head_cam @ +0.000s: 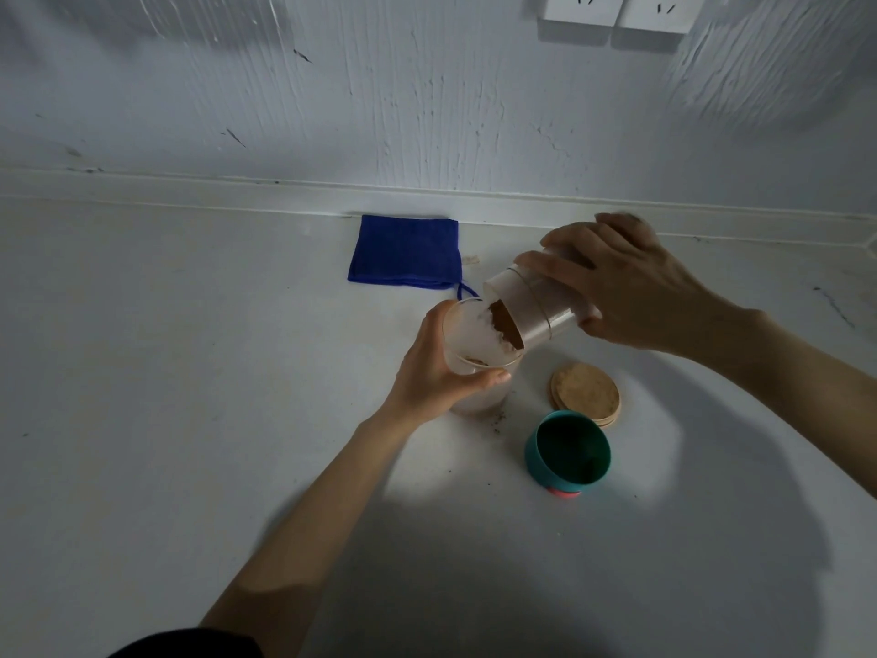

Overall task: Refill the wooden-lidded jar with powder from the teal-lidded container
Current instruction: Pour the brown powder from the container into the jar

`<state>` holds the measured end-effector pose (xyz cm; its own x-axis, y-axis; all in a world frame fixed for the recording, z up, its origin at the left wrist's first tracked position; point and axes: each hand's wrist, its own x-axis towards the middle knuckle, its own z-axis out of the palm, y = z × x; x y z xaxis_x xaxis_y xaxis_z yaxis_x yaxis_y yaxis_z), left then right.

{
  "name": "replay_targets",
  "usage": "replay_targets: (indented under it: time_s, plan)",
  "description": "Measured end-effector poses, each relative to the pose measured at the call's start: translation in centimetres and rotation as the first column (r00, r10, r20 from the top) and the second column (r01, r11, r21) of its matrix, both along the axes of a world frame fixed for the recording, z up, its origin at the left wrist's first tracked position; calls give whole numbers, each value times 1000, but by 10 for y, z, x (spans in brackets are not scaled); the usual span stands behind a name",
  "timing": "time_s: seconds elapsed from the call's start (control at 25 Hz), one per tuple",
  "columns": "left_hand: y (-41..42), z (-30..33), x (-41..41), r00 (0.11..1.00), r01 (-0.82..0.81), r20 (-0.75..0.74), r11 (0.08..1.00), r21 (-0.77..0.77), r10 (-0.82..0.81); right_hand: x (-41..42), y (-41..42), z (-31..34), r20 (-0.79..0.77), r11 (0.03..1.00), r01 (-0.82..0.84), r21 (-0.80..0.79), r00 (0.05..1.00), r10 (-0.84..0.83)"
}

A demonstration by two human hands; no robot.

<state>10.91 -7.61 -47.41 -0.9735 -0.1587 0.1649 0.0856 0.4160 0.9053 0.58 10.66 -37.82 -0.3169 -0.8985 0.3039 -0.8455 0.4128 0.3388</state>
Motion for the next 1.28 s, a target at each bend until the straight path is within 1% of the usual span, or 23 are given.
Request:
replay_targets:
  time_s: [0.36, 0.52, 0.72, 0.92, 1.08, 1.16, 1.24, 1.28]
  plan:
    - [0, 2, 1, 1000, -7, 8, 1000, -28, 8, 1, -1, -1, 13, 1000, 13, -6, 1000, -12]
    - [0, 3, 1, 1000, -6, 9, 999, -39, 6, 2, 0, -1, 43, 998, 47, -38, 998, -45]
    - [1, 2, 0, 1000, -5, 10, 1000, -13, 5, 6, -3, 3, -1, 999, 39, 15, 999, -39]
    - [2, 5, 1, 999, -11, 32, 999, -35, 13, 5, -2, 0, 59, 996, 82, 23, 995, -83]
    - [2, 8, 3, 999, 1, 41, 1000, -21, 0, 6, -1, 0, 84, 994, 110, 26, 990, -111]
    - [3, 10, 4, 999, 0, 48, 1000, -11, 1, 7, 2, 0, 144, 990, 138, 5, 980, -138]
    - [2, 12, 3, 998, 15, 55, 1000, -13, -14, 10, 5, 0, 255, 980, 196, -34, 950, -182]
    - [1, 13, 3, 997, 35, 64, 999, -14, -34, 14, 8, 0, 327, 968, 244, -52, 920, -215]
